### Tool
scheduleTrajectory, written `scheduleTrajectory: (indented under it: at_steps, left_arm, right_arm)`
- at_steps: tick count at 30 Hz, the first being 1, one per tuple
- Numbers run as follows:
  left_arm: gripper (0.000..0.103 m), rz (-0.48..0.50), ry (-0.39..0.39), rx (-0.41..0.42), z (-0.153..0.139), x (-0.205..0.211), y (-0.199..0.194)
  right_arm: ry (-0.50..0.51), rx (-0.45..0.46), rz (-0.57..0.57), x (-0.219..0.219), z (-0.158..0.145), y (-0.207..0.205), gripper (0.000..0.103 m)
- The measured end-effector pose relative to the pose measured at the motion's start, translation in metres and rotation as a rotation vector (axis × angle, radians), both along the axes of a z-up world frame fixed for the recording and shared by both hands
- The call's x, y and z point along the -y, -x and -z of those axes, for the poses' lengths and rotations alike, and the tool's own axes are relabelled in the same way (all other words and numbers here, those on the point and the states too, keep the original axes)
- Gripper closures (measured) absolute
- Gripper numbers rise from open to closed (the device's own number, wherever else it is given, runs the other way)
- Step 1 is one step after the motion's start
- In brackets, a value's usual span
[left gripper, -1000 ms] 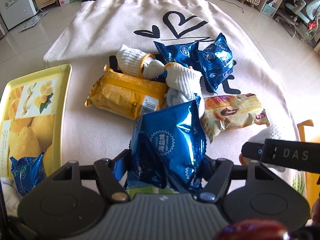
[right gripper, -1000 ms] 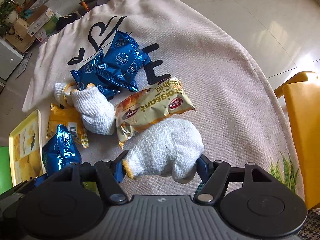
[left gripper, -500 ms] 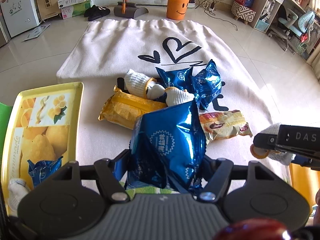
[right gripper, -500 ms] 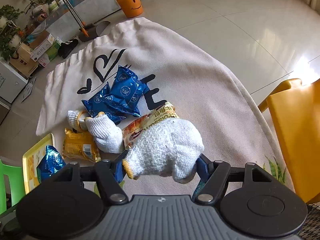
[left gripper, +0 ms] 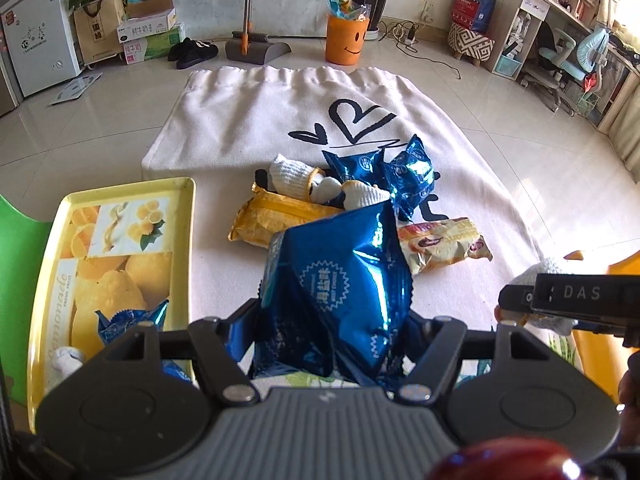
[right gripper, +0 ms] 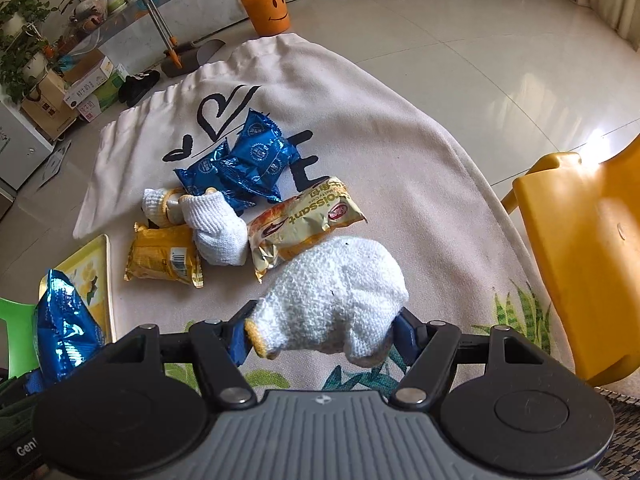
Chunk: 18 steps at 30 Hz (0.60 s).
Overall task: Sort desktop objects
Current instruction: 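Carry glove and packet onto the yellow tray and open both grippers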
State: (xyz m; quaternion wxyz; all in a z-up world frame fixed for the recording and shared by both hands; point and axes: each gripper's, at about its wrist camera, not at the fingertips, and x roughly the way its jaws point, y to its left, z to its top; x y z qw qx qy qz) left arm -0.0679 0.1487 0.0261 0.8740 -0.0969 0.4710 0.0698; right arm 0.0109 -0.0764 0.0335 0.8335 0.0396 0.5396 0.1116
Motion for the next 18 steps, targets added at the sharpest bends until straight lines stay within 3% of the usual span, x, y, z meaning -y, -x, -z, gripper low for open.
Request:
scheduleTrajectory:
  at_steps: [13,18]
  left_arm:
    - [0.035,-0.153,-0.006,0.062,-0.018,-0.064,0.008]
    - [0.035,-0.234,0.007,0.070,-0.022,-0.094,0.010]
  right_arm:
    - [-0.014,0.006,-0.211,-0.084,-0.004,0.015,0.034]
    - [-0.080,-0.007,-0.286,-0.115,-0.002,0.018,0.034]
